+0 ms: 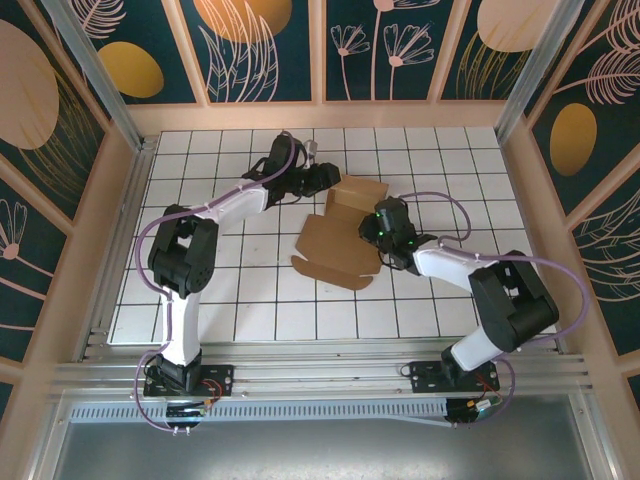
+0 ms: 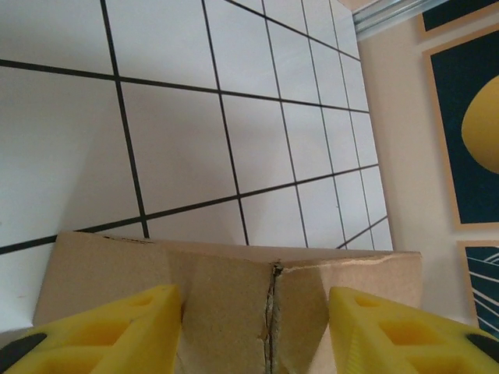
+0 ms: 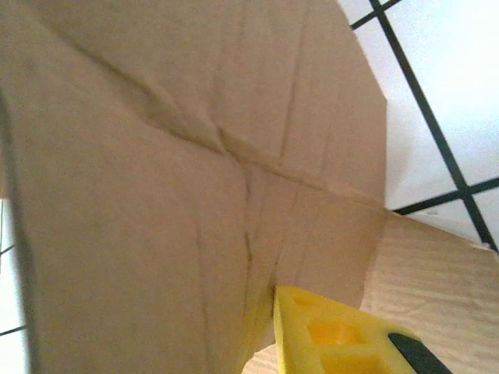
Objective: Fold the paper box
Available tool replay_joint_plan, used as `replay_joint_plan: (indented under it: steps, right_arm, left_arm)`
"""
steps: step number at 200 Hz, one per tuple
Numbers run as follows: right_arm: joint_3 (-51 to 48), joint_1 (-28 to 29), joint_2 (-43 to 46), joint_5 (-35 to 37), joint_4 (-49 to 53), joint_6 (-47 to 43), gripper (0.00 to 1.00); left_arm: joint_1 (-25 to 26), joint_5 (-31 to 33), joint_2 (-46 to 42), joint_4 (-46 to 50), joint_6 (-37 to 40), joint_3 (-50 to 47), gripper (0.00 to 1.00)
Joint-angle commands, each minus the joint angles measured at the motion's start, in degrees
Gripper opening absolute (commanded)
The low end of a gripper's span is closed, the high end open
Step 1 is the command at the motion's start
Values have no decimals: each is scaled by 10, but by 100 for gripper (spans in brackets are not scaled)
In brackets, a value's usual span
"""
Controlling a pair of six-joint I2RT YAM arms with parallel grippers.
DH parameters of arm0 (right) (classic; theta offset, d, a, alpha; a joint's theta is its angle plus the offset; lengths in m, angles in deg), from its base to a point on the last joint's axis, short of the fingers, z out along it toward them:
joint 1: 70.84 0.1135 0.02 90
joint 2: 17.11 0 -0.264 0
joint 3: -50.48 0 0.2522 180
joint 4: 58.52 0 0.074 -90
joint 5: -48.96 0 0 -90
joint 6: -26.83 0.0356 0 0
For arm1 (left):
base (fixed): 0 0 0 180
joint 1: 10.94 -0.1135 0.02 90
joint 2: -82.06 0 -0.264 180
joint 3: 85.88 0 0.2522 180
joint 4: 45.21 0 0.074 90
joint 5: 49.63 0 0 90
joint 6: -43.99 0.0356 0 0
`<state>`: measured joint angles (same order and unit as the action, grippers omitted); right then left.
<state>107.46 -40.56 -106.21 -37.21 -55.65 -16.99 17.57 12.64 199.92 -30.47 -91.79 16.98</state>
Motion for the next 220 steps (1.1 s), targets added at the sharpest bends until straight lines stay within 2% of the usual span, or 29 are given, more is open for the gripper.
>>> replay_joint_plan:
  steps: [1, 29, 54, 68, 90, 115, 135, 149, 170, 179, 196, 205, 220]
  right_arm:
    - [27, 3, -42, -19, -32, -1, 24]
    - [47, 3, -41, -27, -40, -31, 31]
    - [17, 0, 9, -28, -65, -100, 38]
    - [-2, -4, 46, -53, -59, -147, 44]
    - [-30, -33, 113, -180, -46, -229, 52]
    - [-69, -67, 209, -254, -47, -257, 60]
    - [-85, -94, 281, -259, -30, -284, 68]
    - [-88, -117, 327, -214, -1, -321, 74]
    - [-122, -157, 360, -131, -7, -447, 74]
    - [-143, -182, 359, -118, -22, -515, 74]
    - [-158, -227, 330, -133, -21, -658, 69]
    - [-153, -253, 308, -140, -16, -689, 69]
    - [-136, -297, 263, -219, -2, -720, 69]
  left_arm:
    - [14, -57, -19, 1, -24, -18, 51]
    - [14, -50, -23, 3, -23, -24, 52]
    - [14, -45, -21, 6, -22, -24, 52]
    - [14, -39, -19, 11, -19, -21, 52]
    - [14, -26, -16, 32, -6, -8, 53]
    - [13, -12, -13, 52, 8, 6, 53]
    - [14, -13, -8, 59, 9, 13, 53]
    - [14, -14, -6, 58, 9, 11, 53]
    - [14, -12, -7, 57, 9, 7, 53]
    - [14, -12, -7, 57, 8, 6, 52]
    - [14, -12, -8, 58, 9, 5, 52]
    - [14, -11, -10, 59, 10, 5, 52]
    - [14, -10, -12, 59, 12, 1, 53]
